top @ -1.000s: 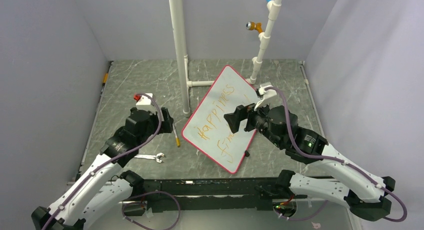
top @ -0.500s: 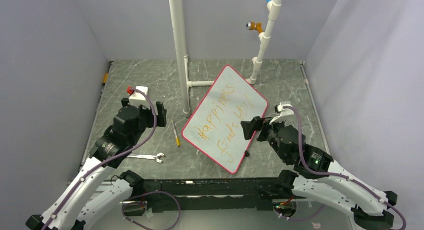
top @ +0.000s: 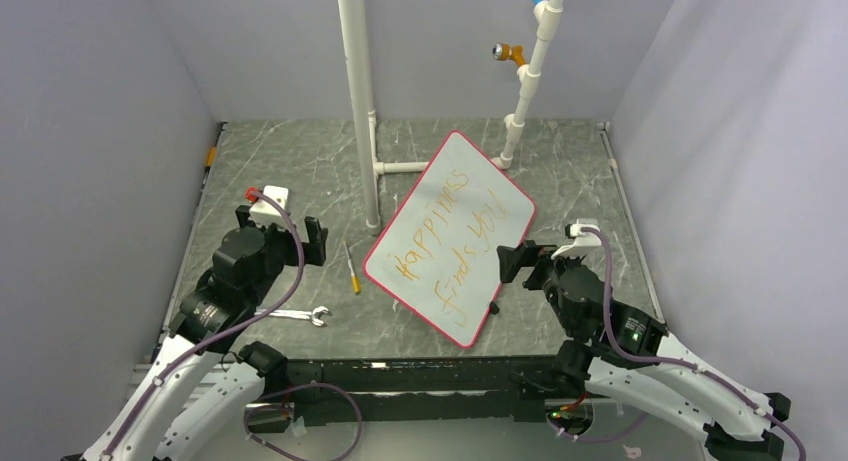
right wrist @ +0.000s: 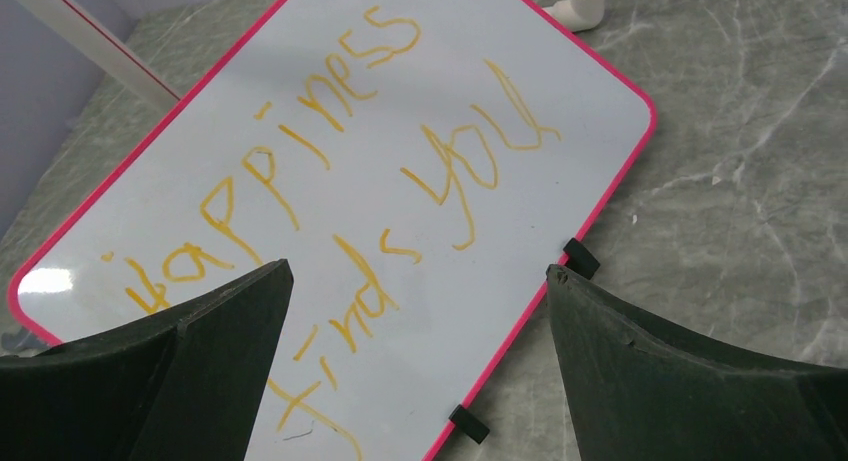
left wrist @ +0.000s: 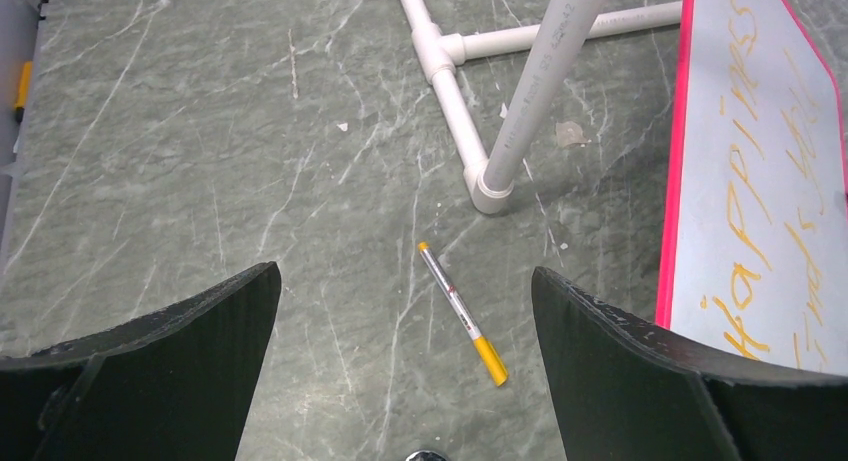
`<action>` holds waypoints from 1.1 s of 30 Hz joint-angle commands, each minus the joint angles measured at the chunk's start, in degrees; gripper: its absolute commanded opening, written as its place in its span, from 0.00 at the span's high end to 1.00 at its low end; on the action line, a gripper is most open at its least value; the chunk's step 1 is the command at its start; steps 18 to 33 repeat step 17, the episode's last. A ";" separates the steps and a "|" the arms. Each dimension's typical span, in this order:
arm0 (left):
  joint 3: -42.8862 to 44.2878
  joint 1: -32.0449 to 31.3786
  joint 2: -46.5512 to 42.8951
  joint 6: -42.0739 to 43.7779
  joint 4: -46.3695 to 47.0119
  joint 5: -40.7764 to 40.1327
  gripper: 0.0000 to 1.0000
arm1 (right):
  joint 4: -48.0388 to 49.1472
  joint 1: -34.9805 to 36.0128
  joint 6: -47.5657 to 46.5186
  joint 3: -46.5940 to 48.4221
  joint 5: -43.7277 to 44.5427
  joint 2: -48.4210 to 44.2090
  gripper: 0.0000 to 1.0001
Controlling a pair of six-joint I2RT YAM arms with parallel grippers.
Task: Write a sentence on the whiteboard
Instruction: Reset both arms
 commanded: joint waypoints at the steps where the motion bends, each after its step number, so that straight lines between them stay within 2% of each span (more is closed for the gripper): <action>1: 0.35 0.29 0.06 0.43 1.41 1.58 0.01 | 0.45 0.05 -0.55 2.82 2.91 1.10 0.00; 12: 0.63 0.28 -0.05 0.28 0.89 1.68 0.01 | 3.40 0.04 -3.28 3.97 -0.20 2.44 0.00; 33: 0.10 0.28 -1.23 0.10 1.22 0.72 0.01 | 1.89 0.04 -2.75 6.12 1.02 4.59 0.00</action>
